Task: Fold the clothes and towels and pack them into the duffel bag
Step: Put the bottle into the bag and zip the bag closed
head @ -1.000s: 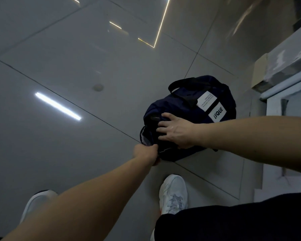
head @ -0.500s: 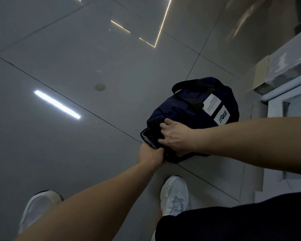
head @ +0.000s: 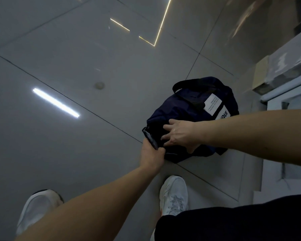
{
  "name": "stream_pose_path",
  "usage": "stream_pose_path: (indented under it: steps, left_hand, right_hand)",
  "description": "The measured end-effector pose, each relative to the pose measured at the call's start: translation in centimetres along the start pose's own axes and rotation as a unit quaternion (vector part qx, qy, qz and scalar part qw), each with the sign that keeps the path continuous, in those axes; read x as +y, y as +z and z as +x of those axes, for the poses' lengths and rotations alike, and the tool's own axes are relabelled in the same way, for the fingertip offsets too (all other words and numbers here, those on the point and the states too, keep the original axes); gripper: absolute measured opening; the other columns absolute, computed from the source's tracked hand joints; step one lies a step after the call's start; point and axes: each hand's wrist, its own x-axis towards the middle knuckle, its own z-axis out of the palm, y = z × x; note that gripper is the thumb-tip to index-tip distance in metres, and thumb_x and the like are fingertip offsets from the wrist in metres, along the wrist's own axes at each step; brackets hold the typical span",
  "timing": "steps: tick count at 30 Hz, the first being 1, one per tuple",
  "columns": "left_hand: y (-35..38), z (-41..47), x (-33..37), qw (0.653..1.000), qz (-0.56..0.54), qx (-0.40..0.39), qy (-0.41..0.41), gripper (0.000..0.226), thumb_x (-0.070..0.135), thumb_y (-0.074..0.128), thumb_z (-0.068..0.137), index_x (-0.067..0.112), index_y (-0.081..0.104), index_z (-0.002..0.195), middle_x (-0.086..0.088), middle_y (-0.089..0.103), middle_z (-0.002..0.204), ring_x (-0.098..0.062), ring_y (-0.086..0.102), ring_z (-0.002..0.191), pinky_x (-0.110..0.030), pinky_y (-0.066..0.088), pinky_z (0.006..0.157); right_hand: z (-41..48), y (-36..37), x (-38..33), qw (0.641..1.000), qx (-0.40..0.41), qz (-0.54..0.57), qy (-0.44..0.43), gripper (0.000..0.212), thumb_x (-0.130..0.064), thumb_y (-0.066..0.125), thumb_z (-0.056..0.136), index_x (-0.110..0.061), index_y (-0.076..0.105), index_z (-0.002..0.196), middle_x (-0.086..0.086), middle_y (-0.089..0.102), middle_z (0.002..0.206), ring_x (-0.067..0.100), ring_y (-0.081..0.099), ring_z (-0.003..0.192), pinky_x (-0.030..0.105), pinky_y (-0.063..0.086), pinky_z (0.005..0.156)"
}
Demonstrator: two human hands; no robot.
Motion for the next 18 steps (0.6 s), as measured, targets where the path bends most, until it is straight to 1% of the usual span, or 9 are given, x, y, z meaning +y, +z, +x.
stream_pose_path:
  steps: [3,6,8,10,12,14,15,17,18]
  left_hand:
    - [0.2,-0.2,-0.2,1.0,-0.011,0.005,0.015,0.04,0.007,0.061,0.084,0.016,0.049,0.12,0.0,0.062,0.108,-0.019,0.062,0.097,-0.034,0.053,0.079]
    - [0.4,-0.1,-0.4,1.0,-0.014,0.015,0.024,0.031,0.009,0.06,0.084,0.016,0.051,0.113,-0.002,0.064,0.103,-0.017,0.062,0.089,-0.034,0.053,0.075]
    - [0.5,-0.3,-0.4,0.999,-0.005,0.017,0.038,0.023,0.01,0.059,0.085,0.015,0.051,0.106,-0.001,0.063,0.095,-0.016,0.06,0.083,-0.032,0.051,0.07]
    - [0.6,-0.3,-0.3,0.999,0.013,0.008,0.047,0.019,0.012,0.059,0.085,0.016,0.051,0.101,0.003,0.061,0.089,-0.014,0.058,0.078,-0.031,0.049,0.067]
    - [0.6,-0.2,-0.1,0.998,0.036,0.005,0.049,0.019,0.014,0.06,0.086,0.017,0.052,0.102,0.004,0.06,0.089,-0.011,0.056,0.076,-0.029,0.044,0.064]
    - [0.8,0.4,0.5,0.997,0.046,-0.01,0.054,0.022,0.014,0.06,0.088,0.017,0.052,0.108,0.002,0.061,0.096,-0.009,0.056,0.079,-0.024,0.043,0.061]
    - [0.9,0.7,0.7,0.997,0.046,-0.016,0.056,0.023,0.013,0.059,0.089,0.016,0.051,0.111,0.001,0.061,0.099,-0.008,0.056,0.08,-0.021,0.042,0.059]
    - [1.1,1.5,1.2,0.997,0.039,-0.013,0.064,0.024,0.013,0.059,0.09,0.015,0.049,0.112,0.0,0.061,0.102,-0.009,0.058,0.082,-0.02,0.043,0.059]
    - [1.2,1.8,1.6,0.997,0.039,-0.009,0.066,0.025,0.014,0.06,0.09,0.015,0.049,0.112,-0.001,0.062,0.102,-0.012,0.059,0.083,-0.024,0.046,0.062]
  right_hand:
    - [0.5,-0.4,0.3,1.0,-0.012,0.019,0.006,0.083,-0.066,0.069,0.068,-0.031,0.051,0.141,-0.008,0.057,0.13,0.023,0.04,0.107,0.035,0.029,0.083]
    - [0.8,0.4,0.1,0.999,-0.045,0.021,0.019,0.079,-0.067,0.068,0.069,-0.03,0.056,0.137,-0.007,0.061,0.12,0.023,0.042,0.105,0.035,0.03,0.082]
    - [0.5,1.5,0.0,0.997,-0.068,0.014,0.037,0.08,-0.067,0.067,0.072,-0.03,0.052,0.141,-0.006,0.061,0.124,0.025,0.042,0.11,0.035,0.03,0.082]
    - [-0.1,2.5,0.3,0.994,-0.096,0.012,0.052,0.088,-0.071,0.067,0.075,-0.03,0.043,0.149,-0.007,0.056,0.134,0.026,0.041,0.115,0.036,0.034,0.089]
    - [-0.7,2.8,0.4,0.992,-0.09,0.037,0.076,0.089,-0.072,0.065,0.076,-0.03,0.04,0.151,-0.007,0.052,0.141,0.026,0.041,0.119,0.038,0.035,0.093]
    - [-1.7,3.0,0.3,0.994,-0.003,0.056,0.094,0.075,-0.062,0.068,0.081,-0.027,0.049,0.144,-0.004,0.054,0.142,0.027,0.044,0.121,0.041,0.036,0.092]
    - [-2.3,3.0,0.2,0.99,0.077,0.057,0.103,0.064,-0.053,0.071,0.083,-0.025,0.056,0.138,-0.002,0.057,0.14,0.028,0.047,0.121,0.041,0.038,0.09]
    - [-3.7,2.8,0.0,0.957,0.24,0.083,0.141,0.046,-0.033,0.075,0.085,-0.019,0.066,0.127,0.004,0.062,0.134,0.03,0.052,0.119,0.042,0.041,0.084]
    - [-4.4,2.5,-0.4,0.935,0.297,0.102,0.165,0.039,-0.024,0.071,0.087,-0.016,0.067,0.125,0.006,0.062,0.132,0.03,0.052,0.118,0.041,0.04,0.083]
